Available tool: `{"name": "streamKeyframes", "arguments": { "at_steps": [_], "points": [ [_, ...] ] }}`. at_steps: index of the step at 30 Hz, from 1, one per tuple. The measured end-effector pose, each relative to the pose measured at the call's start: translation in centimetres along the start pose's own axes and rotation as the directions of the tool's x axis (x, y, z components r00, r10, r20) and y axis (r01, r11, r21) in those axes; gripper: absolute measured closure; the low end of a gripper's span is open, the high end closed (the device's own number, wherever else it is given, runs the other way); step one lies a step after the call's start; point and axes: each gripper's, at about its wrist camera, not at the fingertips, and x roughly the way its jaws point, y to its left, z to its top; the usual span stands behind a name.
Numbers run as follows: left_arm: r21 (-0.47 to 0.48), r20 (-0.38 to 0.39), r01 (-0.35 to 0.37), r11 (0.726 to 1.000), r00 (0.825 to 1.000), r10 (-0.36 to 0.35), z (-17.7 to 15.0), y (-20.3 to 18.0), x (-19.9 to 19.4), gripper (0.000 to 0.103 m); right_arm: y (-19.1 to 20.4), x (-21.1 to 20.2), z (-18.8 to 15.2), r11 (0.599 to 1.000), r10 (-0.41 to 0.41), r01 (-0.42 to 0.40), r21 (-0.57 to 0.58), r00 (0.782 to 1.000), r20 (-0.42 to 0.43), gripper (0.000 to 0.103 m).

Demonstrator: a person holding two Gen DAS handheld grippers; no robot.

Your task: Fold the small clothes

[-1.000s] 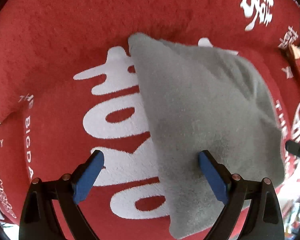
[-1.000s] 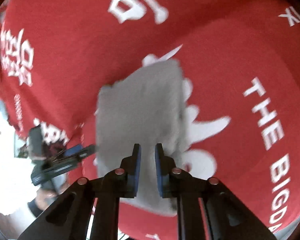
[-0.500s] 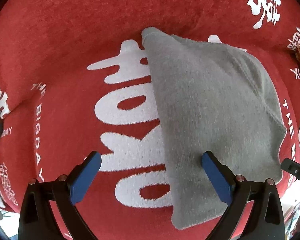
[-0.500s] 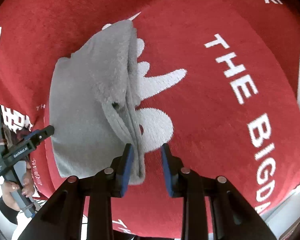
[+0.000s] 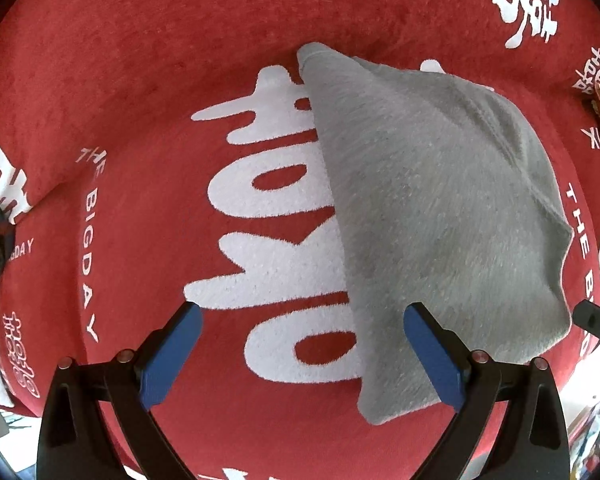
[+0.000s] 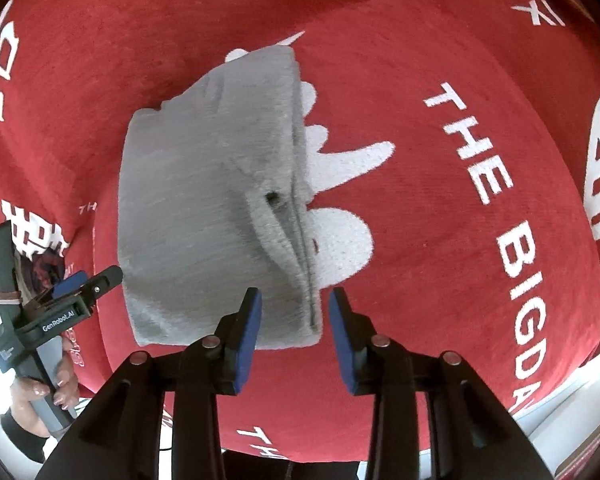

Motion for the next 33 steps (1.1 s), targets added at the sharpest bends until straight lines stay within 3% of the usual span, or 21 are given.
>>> {"name": "streamKeyframes", "arguments": {
  "at_steps": [9,11,15,20,23,29,33],
  "points": [
    [-0.017,0.01,0.006,1.0,1.0,-0.005,-2.0,2.7,-1.4,0.002,3.6,-0.7,-2.0,1.0,-0.009,0.01,-0.023,1.0,0.022,0.059],
    [-0.025,0.015,0.012,1.0,1.0,-0.012,-2.4,3.3,-1.7,0.002,4.3,-0.7,-2.6,0.999,-0.021,0.021,-0.027,1.0,0.021,0.053],
    [-0.022,0.043,0.032,0.999,0.999,-0.031,-2.9,4.0,-2.4,0.002,5.7,-0.6,-3.3,0.999,-0.024,0.025,-0.043,0.999,0.021,0.05],
    [0.022,0.03,0.054,0.998,0.998,-0.055,-3.7,3.9,-2.3,0.002,6.7,-0.5,-4.8,0.999,-0.028,0.03,-0.039,0.999,0.031,0.032],
    [0.046,0.018,0.054,0.998,0.998,-0.055,-4.0,3.7,-1.9,0.002,7.0,-0.4,-5.5,0.998,-0.038,0.04,-0.043,0.999,0.027,0.031],
    [-0.017,-0.026,0.06,0.998,0.998,-0.06,-3.7,4.3,-0.2,0.002,6.3,-0.3,-4.8,0.996,-0.067,0.068,-0.061,0.998,0.014,0.031],
    [-0.064,-0.055,0.11,0.992,0.992,-0.113,-2.5,4.4,0.2,0.002,5.1,-0.7,-2.7,0.995,-0.073,0.074,-0.063,0.997,0.01,0.031]
  ]
}}
